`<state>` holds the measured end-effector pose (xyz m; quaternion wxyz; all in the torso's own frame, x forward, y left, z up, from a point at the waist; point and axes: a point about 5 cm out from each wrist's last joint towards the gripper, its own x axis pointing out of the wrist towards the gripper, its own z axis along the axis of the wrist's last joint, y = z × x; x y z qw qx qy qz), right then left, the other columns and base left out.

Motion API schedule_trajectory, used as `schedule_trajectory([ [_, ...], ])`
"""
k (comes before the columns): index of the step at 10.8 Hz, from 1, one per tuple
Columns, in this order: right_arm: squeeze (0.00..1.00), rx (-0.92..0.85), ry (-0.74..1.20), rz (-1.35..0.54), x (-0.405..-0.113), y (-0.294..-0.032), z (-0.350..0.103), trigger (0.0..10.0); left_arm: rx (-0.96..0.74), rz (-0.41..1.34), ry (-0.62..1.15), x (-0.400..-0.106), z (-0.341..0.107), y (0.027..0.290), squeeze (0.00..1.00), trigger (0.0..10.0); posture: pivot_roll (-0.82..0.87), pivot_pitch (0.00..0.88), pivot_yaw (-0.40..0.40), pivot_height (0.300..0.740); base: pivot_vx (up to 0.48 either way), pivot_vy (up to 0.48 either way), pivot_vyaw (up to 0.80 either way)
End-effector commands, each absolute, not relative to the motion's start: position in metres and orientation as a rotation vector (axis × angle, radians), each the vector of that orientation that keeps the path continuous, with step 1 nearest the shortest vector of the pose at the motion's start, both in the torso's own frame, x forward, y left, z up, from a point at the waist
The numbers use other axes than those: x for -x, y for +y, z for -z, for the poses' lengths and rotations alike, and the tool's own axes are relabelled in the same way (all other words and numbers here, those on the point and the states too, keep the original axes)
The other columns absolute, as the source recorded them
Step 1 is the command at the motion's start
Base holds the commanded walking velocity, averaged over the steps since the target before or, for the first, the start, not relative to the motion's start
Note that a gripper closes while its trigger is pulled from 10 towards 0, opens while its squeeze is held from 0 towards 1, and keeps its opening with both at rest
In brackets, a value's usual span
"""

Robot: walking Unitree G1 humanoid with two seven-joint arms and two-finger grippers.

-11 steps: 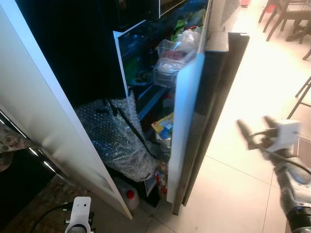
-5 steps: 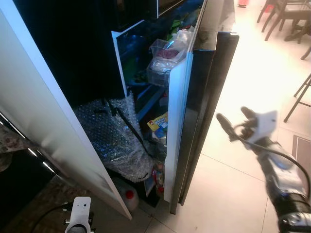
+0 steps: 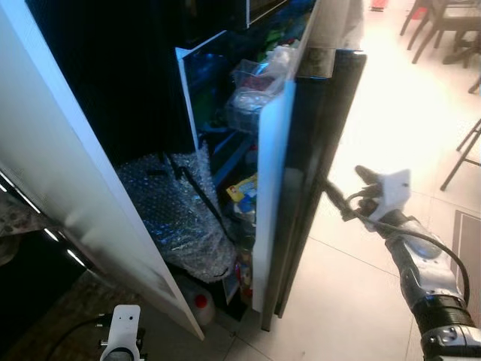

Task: Restocking fridge

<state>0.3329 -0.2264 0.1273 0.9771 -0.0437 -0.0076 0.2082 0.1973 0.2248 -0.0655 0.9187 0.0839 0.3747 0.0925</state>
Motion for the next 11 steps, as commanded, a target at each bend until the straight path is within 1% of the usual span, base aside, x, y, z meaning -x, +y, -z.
schedule_trajectory([
  [1, 0.0, 0.101, 0.01, -0.481, -0.335, -0.216, -0.125, 10.0, -0.188, -0.199, 0.777, -0.194, 0.066, 0.228, 0.0, 10.0, -0.12, 0.013, 0.059, 0.74, 0.0, 0.0, 0.0],
  [6, 0.0, 0.09, -0.002, -0.573, -0.342, -0.195, -0.131, 10.0, -0.188, -0.199, 0.778, -0.193, 0.067, 0.228, 0.0, 10.0, -0.12, 0.008, 0.062, 0.74, 0.0, 0.0, 0.0],
  [8, 0.0, 0.09, -0.01, -0.603, -0.347, -0.185, -0.134, 10.0, -0.188, -0.201, 0.774, -0.194, 0.066, 0.228, 0.0, 10.0, -0.12, 0.0, 0.064, 0.74, 0.0, 0.0, 0.0],
  [11, 0.0, 0.046, -0.024, -0.62, -0.359, -0.17, -0.141, 10.0, -0.186, -0.202, 0.768, -0.197, 0.065, 0.229, 0.0, 10.0, -0.11, 0.0, 0.066, 0.74, 0.0, 0.0, 0.0],
])
